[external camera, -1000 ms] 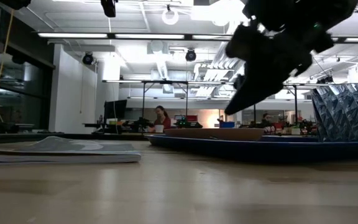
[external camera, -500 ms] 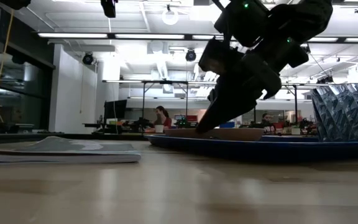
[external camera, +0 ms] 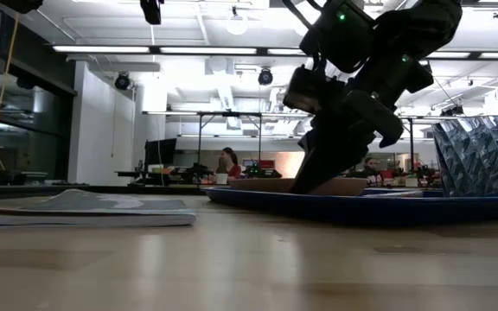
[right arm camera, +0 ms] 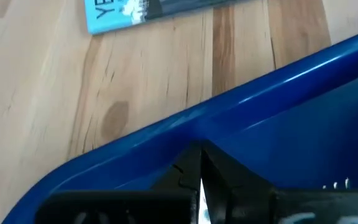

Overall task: Pick and place plate/cup/fork/spoon on tray
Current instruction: Put the yellow spoon on the right side of the iridescent fork on the blue tray

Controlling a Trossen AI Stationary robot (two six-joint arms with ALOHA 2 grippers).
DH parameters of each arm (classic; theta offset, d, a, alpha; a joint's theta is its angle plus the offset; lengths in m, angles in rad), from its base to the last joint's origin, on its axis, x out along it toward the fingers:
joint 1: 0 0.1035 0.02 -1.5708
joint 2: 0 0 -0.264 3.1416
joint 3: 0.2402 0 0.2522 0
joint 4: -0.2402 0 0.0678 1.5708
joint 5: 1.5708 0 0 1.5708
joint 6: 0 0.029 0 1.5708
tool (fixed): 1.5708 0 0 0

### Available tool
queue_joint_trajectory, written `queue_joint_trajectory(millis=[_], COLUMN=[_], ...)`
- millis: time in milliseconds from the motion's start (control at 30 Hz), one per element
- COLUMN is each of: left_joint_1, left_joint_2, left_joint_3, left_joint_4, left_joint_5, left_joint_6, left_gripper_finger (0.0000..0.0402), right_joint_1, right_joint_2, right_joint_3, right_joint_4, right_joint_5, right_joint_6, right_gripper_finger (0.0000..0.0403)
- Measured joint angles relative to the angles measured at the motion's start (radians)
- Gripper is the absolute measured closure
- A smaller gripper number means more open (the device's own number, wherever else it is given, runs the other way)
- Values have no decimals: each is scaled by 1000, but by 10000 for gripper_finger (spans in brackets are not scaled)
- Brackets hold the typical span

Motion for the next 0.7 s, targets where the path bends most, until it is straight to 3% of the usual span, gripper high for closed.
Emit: queue_joint_trajectory(millis=[367,700], left_joint_1=[0,-8], left_joint_2=[0,0], left_joint_3=[0,0], left_joint_4=[1,7], left_joint_5=[2,2], left_joint_6=[-24,-11], left_gripper_finger=[268,268], right_joint_1=[0,0], right_joint_2=[-7,-141], right_joint_3=[0,-1], right_joint_4=[-43,-95], right_joint_5=[3,84], right_joint_6=[-15,-29], right_gripper_finger=[403,403])
